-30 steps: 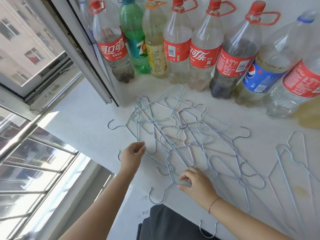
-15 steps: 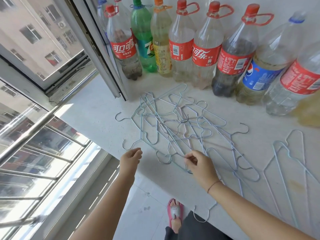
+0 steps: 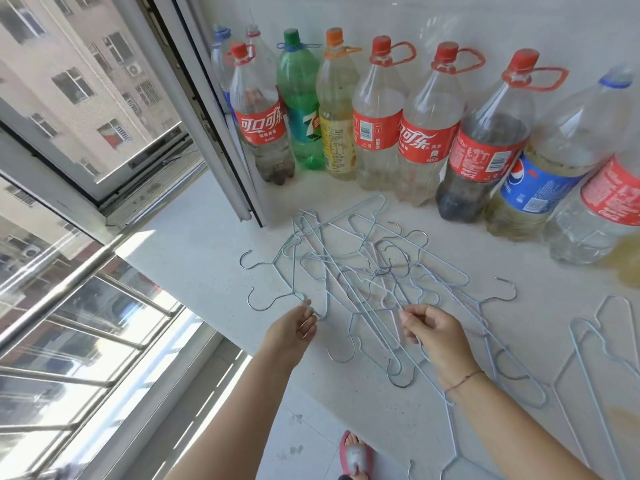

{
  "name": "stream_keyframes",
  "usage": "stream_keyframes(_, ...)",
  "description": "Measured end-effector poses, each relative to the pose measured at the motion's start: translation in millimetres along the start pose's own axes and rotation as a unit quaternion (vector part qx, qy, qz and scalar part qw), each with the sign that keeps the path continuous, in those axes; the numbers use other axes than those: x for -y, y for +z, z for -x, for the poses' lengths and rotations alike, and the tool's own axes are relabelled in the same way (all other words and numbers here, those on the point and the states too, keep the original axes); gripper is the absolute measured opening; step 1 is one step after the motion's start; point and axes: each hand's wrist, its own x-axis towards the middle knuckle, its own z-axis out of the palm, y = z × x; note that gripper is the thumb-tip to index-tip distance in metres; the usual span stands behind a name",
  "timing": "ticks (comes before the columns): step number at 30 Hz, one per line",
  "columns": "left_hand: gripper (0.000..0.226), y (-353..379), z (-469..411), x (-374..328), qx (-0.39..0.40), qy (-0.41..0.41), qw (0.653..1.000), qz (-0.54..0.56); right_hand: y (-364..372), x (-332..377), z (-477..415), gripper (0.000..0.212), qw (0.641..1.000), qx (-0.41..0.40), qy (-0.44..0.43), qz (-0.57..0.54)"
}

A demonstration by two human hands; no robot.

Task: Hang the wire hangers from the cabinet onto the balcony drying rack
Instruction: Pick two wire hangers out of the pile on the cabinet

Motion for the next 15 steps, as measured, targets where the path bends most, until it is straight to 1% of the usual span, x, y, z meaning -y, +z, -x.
stream_keyframes(5, 0.012, 11.9, 5.6, -13.1, 0.055, 0.035, 0.997, -0.033, 6.7, 14.9, -7.4, 0.011, 1.000, 0.011, -0.014, -0.013)
stream_keyframes(11, 0.013, 23.2, 24.7, -25.3, 0.075, 0.089, 0.992, -0.057, 11.9, 32.1, -9.3, 0.009, 0.998, 0.014, -0.039, -0.055)
stream_keyframes(15, 0.014, 20.0, 52.9, -24.4, 0.083, 0.123, 0.988, -0.046, 11.1, 43.8, -0.4, 0.010, 0.995, 0.040, -0.060, -0.066)
